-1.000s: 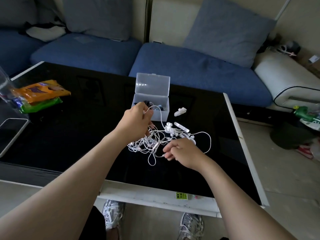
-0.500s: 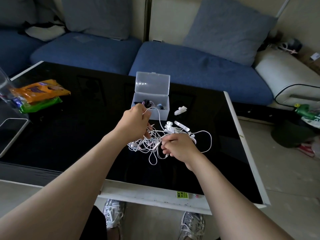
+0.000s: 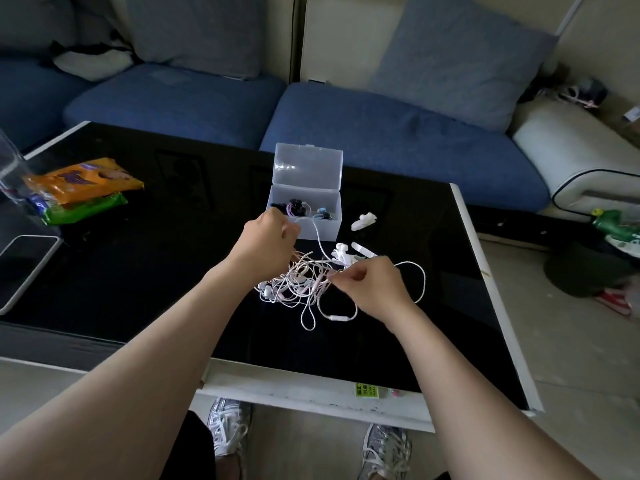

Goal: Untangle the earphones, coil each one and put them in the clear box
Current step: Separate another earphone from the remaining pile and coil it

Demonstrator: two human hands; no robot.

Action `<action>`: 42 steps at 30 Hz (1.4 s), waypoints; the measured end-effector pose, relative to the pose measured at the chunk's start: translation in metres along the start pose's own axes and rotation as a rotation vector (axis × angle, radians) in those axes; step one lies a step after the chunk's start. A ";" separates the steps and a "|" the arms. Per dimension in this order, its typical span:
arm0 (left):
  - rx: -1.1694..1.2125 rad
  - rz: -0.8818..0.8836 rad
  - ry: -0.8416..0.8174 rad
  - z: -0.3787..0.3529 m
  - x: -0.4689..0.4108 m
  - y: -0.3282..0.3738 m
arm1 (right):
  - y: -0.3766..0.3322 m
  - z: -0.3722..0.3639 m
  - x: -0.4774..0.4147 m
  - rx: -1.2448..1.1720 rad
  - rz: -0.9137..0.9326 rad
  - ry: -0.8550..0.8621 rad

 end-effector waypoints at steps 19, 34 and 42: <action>-0.151 -0.226 -0.233 -0.021 0.005 0.020 | -0.035 0.056 0.041 -0.623 -0.036 -0.110; 0.029 -0.314 -0.216 -0.027 0.004 0.028 | -0.047 0.073 0.044 -0.515 0.114 -0.027; 0.205 -0.182 -0.208 -0.032 -0.001 0.016 | -0.049 0.091 0.048 -1.164 0.131 0.035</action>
Point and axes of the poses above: each hand's wrist, its own x-axis away from the middle knuckle, its own z-axis out of the back of the hand, y = z × x, the point moved 7 cm from there along -x, towards the middle knuckle, and after that the axes turned 14 degrees about -z, right-handed, at the moved point
